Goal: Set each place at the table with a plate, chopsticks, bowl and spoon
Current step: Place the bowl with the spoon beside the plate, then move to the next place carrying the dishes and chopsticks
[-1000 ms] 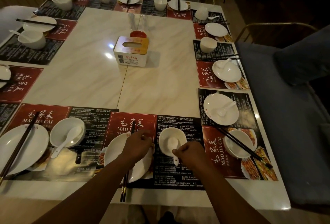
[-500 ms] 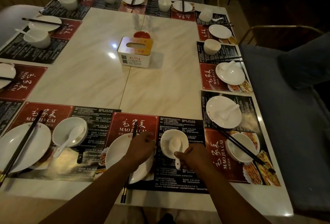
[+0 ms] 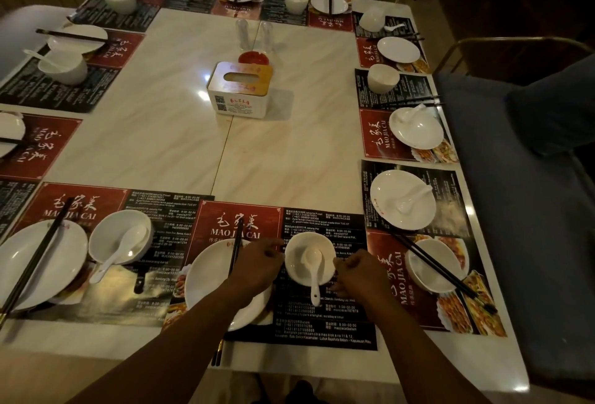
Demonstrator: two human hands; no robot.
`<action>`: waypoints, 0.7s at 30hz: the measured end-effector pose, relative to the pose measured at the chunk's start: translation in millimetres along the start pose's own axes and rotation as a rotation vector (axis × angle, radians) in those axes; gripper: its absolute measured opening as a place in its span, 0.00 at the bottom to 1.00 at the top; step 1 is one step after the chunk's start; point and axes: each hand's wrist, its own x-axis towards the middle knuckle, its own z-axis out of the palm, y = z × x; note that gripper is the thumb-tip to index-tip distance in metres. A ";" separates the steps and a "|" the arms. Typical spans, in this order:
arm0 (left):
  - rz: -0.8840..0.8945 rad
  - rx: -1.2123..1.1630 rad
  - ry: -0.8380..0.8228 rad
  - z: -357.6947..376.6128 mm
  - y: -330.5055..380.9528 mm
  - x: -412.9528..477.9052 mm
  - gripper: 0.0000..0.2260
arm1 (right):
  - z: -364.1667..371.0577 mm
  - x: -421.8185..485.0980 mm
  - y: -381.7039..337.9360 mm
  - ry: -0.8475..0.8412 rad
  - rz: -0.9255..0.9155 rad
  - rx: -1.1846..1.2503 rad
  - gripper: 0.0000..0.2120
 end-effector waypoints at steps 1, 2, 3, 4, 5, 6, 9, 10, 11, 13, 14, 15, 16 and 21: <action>0.015 0.013 -0.008 0.6 0.9 -0.3 0.14 | -1.5 2.4 2.5 0.008 -0.027 0.004 0.06; 0.030 0.028 -0.014 1.2 0.7 -0.8 0.14 | -2.3 4.0 4.7 -0.008 -0.051 0.012 0.06; 0.040 0.039 -0.016 1.8 -0.2 -0.8 0.15 | -2.1 5.5 6.6 -0.036 -0.071 0.017 0.06; 0.046 0.046 -0.015 2.1 -1.0 -1.3 0.16 | -1.9 6.5 8.7 -0.057 -0.089 0.015 0.07; 0.049 0.050 -0.009 2.4 -1.9 -1.7 0.17 | -1.7 7.7 10.0 -0.066 -0.107 0.003 0.08; 0.051 0.052 -0.001 2.5 -3.0 -1.8 0.18 | -1.6 8.7 11.1 -0.066 -0.123 -0.009 0.08; 0.043 0.048 0.012 3.7 -4.5 -1.3 0.18 | -1.1 12.3 13.7 -0.062 -0.150 -0.037 0.08; 0.038 0.042 0.015 4.1 -4.1 -1.7 0.18 | -1.2 13.2 14.1 -0.058 -0.155 -0.048 0.08; 0.035 0.032 0.017 4.4 -3.8 -1.9 0.18 | -1.2 14.0 14.4 -0.055 -0.159 -0.055 0.08; 0.033 0.024 0.016 4.5 -4.4 -2.1 0.18 | -0.9 15.1 14.1 -0.054 -0.165 -0.058 0.08; 0.034 0.025 0.016 4.4 -4.7 -2.2 0.18 | -1.0 15.5 14.1 -0.054 -0.169 -0.061 0.08; 0.035 0.024 0.017 4.4 -4.8 -2.4 0.18 | -0.9 16.1 14.2 -0.054 -0.174 -0.064 0.08; 0.036 0.024 0.018 4.4 -4.8 -2.6 0.18 | -1.2 16.6 14.5 -0.052 -0.176 -0.073 0.08; 0.050 0.017 0.008 4.4 -5.9 -2.7 0.18 | -1.4 20.6 19.7 -0.040 -0.193 -0.101 0.08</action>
